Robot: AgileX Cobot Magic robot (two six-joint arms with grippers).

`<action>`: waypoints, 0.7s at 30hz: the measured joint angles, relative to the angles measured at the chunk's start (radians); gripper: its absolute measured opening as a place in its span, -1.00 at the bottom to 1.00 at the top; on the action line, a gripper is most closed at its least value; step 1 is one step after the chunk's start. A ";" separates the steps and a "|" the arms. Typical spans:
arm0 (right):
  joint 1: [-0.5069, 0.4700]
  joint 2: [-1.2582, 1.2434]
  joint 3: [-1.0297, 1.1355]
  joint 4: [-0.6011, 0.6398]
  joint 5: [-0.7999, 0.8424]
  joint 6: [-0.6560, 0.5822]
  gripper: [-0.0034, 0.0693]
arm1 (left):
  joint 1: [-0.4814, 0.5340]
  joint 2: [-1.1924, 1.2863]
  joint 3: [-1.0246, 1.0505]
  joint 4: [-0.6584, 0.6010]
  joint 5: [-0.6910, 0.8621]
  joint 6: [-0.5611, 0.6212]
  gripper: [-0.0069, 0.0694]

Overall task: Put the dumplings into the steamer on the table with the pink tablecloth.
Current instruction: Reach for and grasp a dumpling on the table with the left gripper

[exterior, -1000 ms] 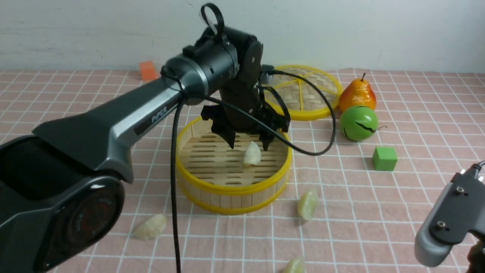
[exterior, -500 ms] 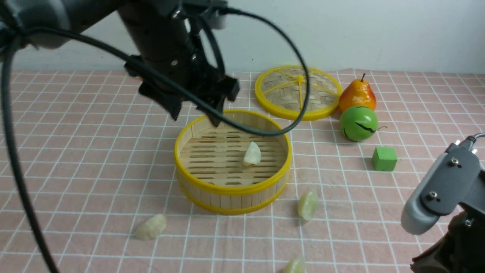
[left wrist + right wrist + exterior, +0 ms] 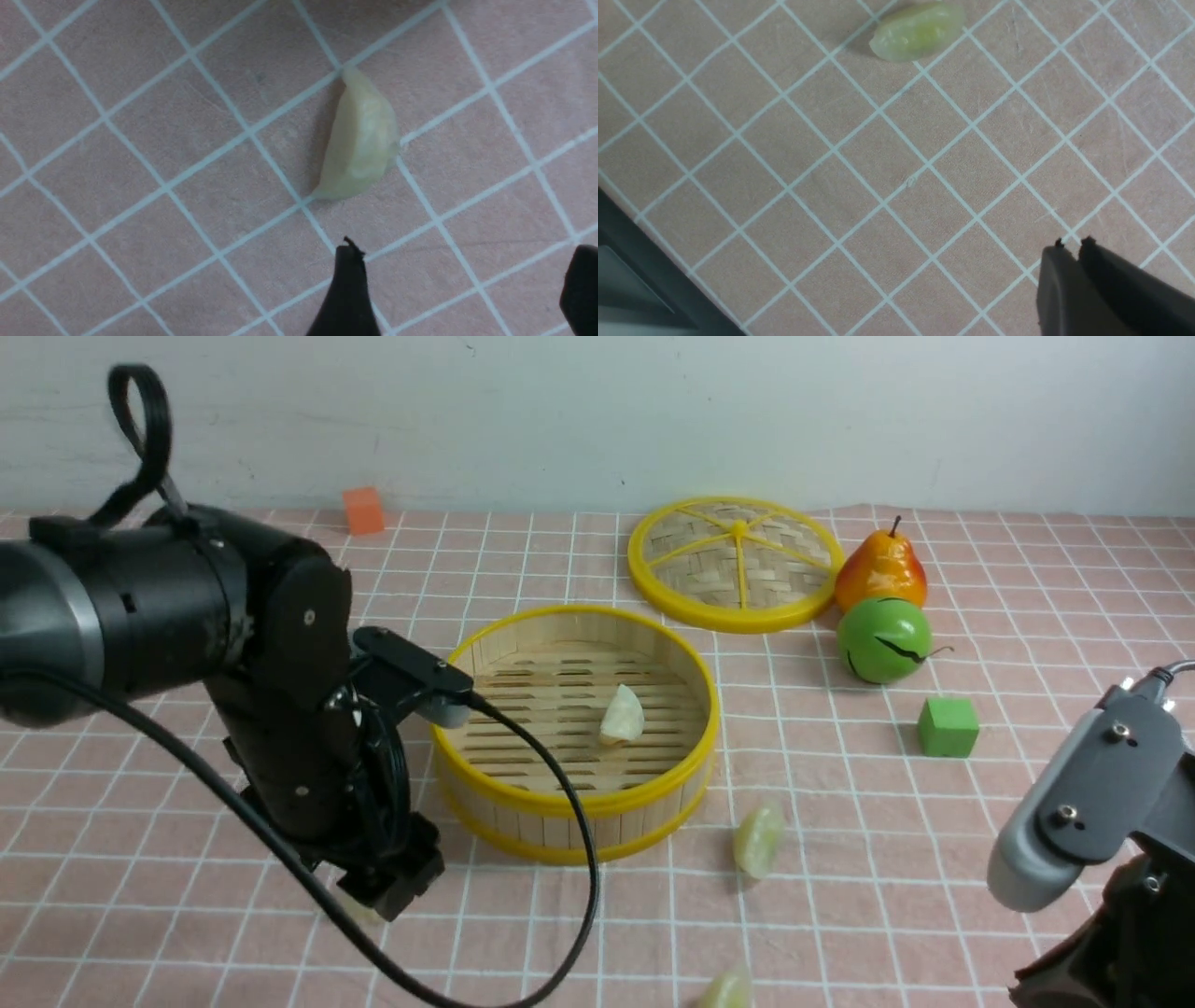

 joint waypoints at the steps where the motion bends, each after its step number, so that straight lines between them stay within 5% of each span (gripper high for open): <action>1: 0.000 0.000 0.000 0.001 0.011 0.000 -0.74 | 0.000 0.012 0.004 0.006 -0.017 -0.007 0.64; 12: 0.000 0.000 0.000 0.003 0.083 0.000 -0.69 | 0.099 0.162 0.005 -0.042 -0.150 -0.061 0.58; 21: 0.000 0.000 0.000 0.003 0.084 0.000 -0.67 | 0.110 0.174 0.005 -0.192 -0.183 0.040 -0.01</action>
